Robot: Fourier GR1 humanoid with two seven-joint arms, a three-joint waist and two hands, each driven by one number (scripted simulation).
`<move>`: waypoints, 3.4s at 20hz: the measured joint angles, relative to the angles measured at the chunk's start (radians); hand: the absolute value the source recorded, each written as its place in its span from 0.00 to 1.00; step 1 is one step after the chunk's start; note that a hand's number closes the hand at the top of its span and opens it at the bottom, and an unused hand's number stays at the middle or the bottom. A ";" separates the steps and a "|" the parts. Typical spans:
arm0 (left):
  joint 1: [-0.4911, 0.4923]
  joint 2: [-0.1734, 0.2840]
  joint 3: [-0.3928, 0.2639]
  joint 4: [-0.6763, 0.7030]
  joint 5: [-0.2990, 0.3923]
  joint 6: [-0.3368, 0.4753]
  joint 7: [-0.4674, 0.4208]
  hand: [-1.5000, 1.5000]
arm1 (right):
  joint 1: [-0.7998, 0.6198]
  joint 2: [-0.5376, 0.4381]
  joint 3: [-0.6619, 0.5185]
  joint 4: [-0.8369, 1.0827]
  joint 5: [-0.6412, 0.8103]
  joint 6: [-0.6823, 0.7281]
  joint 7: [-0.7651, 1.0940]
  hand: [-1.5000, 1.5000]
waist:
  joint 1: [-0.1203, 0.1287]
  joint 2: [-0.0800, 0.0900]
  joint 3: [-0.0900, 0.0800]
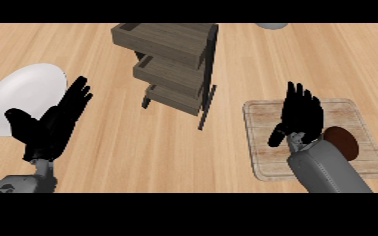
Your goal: Pick the croissant from the cutting board and place it in the tiered basket
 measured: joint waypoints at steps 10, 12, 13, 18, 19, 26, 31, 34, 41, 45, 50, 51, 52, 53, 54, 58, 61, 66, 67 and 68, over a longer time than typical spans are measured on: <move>-0.002 -0.032 0.041 0.007 -0.034 -0.037 0.006 0.50 | 0.032 0.017 -0.086 0.119 0.141 -0.062 -0.081 0.00 | 0.001 -0.001 0.000; 0.011 -0.034 0.053 -0.005 -0.035 -0.052 0.007 0.50 | 0.042 0.012 -0.108 0.126 0.157 -0.073 -0.106 0.00 | 0.002 -0.001 0.000; -0.003 -0.029 0.067 -0.002 -0.029 -0.060 0.019 0.50 | 0.040 0.017 -0.114 0.126 0.168 -0.072 -0.108 0.00 | 0.001 -0.002 -0.001; 0.017 -0.052 0.065 -0.023 -0.054 -0.062 0.020 0.50 | 0.054 0.047 -0.146 0.157 0.162 -0.044 -0.123 1.00 | 0.003 -0.006 -0.005; 0.011 -0.061 0.060 -0.015 -0.063 -0.056 0.017 0.50 | 0.050 0.059 -0.155 0.177 0.149 -0.043 -0.132 1.00 | 0.003 -0.007 -0.006; -0.007 -0.072 0.068 0.001 -0.075 -0.066 0.023 0.50 | 0.020 0.045 -0.153 0.204 0.159 0.053 -0.174 1.00 | 0.003 -0.010 -0.011; 0.015 -0.069 0.080 -0.028 -0.076 -0.079 0.030 0.50 | 0.026 0.035 -0.133 0.227 0.213 0.012 -0.225 1.00 | 0.006 -0.014 -0.014; 0.005 -0.074 0.090 -0.026 -0.075 -0.077 0.040 0.50 | 0.059 0.003 -0.119 0.151 0.228 0.002 -0.270 1.00 | 0.000 -0.013 -0.011; 0.043 -0.068 0.112 -0.033 -0.074 -0.073 0.032 0.50 | 0.110 -0.188 -0.195 -0.252 0.035 0.167 -0.491 1.00 | -0.039 -0.018 -0.003; 0.055 -0.072 0.110 -0.045 -0.080 -0.065 0.036 0.50 | 0.094 -0.212 -0.319 -0.450 -0.092 0.166 -0.536 1.00 | -0.047 -0.019 -0.001; 0.057 -0.068 0.116 -0.040 -0.071 -0.080 0.033 0.50 | 0.037 -0.171 -0.466 -0.656 -0.289 0.174 -0.521 1.00 | -0.042 -0.016 -0.001; 0.044 -0.072 0.114 -0.035 -0.074 -0.076 0.034 0.50 | 0.020 -0.167 -0.486 -0.700 -0.324 0.189 -0.497 1.00 | -0.041 -0.015 -0.001; 0.047 -0.072 0.110 -0.042 -0.076 -0.077 0.038 0.50 | 0.004 -0.166 -0.511 -0.742 -0.366 0.210 -0.469 1.00 | -0.037 -0.014 -0.001; 0.046 -0.071 0.113 -0.037 -0.074 -0.082 0.033 0.50 | -0.010 -0.170 -0.540 -0.782 -0.412 0.236 -0.443 1.00 | -0.034 -0.013 -0.001; 0.031 -0.073 0.111 -0.033 -0.076 -0.082 0.038 0.50 | -0.042 -0.171 -0.553 -0.804 -0.450 0.257 -0.406 1.00 | -0.030 -0.012 -0.001; 0.040 -0.084 0.099 -0.035 -0.087 -0.087 0.025 0.50 | -0.214 -0.181 -0.557 -0.859 -0.587 0.333 -0.205 1.00 | -0.011 -0.009 -0.002; 0.029 -0.085 0.101 -0.014 -0.087 -0.099 0.014 0.50 | -0.355 -0.177 -0.509 -0.831 -0.645 0.332 -0.111 1.00 | -0.002 -0.006 -0.003; 0.004 -0.090 0.097 -0.013 -0.093 -0.099 0.030 0.50 | -0.597 -0.154 -0.401 -0.727 -0.667 0.299 -0.018 1.00 | 0.007 -0.006 -0.003; 0.005 -0.093 0.093 -0.022 -0.096 -0.096 0.033 0.50 | -0.633 -0.136 -0.371 -0.699 -0.648 0.287 -0.005 1.00 | 0.010 -0.006 -0.003; 0.002 -0.090 0.095 -0.020 -0.097 -0.099 0.033 0.50 | -0.674 -0.121 -0.347 -0.667 -0.635 0.278 0.005 1.00 | 0.011 -0.005 -0.003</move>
